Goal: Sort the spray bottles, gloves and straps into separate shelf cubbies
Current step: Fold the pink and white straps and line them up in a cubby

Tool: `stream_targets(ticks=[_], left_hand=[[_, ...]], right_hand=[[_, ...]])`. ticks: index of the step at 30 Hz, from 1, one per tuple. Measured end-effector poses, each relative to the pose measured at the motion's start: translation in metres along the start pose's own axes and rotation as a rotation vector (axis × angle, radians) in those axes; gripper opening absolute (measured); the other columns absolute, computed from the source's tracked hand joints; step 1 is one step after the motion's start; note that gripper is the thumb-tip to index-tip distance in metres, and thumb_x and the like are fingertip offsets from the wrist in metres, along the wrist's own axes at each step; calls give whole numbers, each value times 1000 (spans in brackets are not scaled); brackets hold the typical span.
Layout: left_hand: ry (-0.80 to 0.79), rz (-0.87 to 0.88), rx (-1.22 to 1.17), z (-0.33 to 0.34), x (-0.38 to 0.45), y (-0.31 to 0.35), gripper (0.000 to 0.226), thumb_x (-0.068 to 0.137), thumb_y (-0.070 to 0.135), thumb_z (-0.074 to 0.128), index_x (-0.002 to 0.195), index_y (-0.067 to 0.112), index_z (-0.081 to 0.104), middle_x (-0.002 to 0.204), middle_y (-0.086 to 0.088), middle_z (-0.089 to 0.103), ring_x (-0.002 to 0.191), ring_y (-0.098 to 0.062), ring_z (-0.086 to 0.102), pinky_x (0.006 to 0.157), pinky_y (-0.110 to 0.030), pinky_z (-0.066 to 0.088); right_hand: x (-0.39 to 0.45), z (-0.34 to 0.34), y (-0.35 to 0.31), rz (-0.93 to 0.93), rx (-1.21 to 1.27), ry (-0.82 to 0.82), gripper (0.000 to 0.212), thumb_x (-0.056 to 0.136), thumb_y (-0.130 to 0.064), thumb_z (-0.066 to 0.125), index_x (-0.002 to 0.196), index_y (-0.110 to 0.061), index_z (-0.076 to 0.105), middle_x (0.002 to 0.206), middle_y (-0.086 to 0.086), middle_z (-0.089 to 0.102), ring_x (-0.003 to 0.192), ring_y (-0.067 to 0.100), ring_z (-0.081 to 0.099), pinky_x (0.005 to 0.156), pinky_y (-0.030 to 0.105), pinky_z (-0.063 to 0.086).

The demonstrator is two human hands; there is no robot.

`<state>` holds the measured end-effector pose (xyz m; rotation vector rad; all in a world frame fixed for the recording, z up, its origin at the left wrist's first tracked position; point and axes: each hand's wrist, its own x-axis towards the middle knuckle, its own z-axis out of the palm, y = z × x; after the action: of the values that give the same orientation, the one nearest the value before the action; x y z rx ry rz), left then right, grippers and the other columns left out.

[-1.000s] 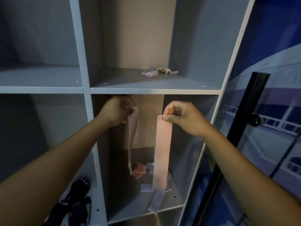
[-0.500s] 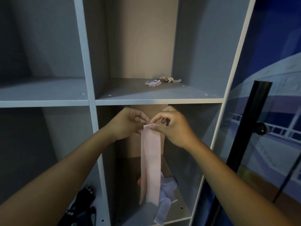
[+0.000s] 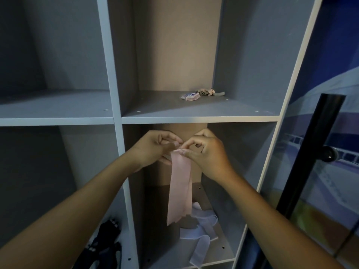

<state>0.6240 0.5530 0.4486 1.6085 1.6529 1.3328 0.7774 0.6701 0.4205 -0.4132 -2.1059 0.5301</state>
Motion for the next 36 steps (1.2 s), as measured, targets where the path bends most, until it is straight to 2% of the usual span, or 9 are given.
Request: stream_targets(ticks=[9,13,16,19,24,29,32,34,36], left_hand=[[33,37,83,1,-3,-1,16,98,15,58,109,18,69,89,-1,76,80,-22,72,61,-31,58],[53,19,24,4,-4,-2,20,98,20,58,117,21,66,99,-6,75,92,-32,70,71,-37,59],[85,-43,-60,9,-7,-7,29,93,23,65,122,21,60,101,-11,74,96,-28,71,84,-43,59],[75,-84,-132,13,-15,-18,39,87,18,72,124,18,59,109,-16,71,97,-22,70,88,-44,58],[-14,-76,17,28,-23,-41,25,85,18,74,109,11,69,105,-2,75,95,-12,72,77,-26,60],[131,-90,83,39,-17,-69,23,83,21,76,104,15,69,106,0,72,98,-15,70,88,-38,60],[238,-143,170,41,-14,-89,28,83,19,77,109,19,66,105,3,68,97,-13,67,80,-25,57],[300,-218,267,42,-16,-103,34,84,22,76,115,21,62,107,11,62,97,-6,62,75,-14,46],[340,-294,316,46,-17,-122,35,87,24,72,120,22,58,109,10,59,99,-7,57,78,-17,42]], right_hand=[[-2,7,3,-11,-2,15,12,74,-31,85,81,-28,76,90,-5,53,85,3,51,73,12,39],[-3,9,10,-6,-23,14,22,77,-28,83,96,-24,73,98,-6,53,86,1,49,74,7,37],[-3,11,15,-16,-54,-14,16,80,-30,81,90,-20,75,97,-5,54,95,12,54,80,22,44],[-2,6,15,-26,-24,-30,16,81,-35,78,83,-20,73,96,-3,56,95,15,57,79,26,47],[2,-4,18,-1,-36,-89,6,83,-26,78,83,-25,72,95,-7,58,90,8,56,76,18,42],[-8,14,37,68,-41,-219,3,82,-27,78,84,-25,76,90,-12,53,85,5,53,71,16,40],[-16,48,67,126,-19,-339,7,81,-27,80,78,-29,74,81,-11,58,75,2,54,66,16,40],[-20,78,90,163,-35,-408,7,81,-30,79,77,-30,73,81,-11,61,76,2,56,71,19,45],[-18,105,109,204,-49,-423,4,83,-27,77,83,-24,75,83,-13,57,77,1,54,71,16,42]])
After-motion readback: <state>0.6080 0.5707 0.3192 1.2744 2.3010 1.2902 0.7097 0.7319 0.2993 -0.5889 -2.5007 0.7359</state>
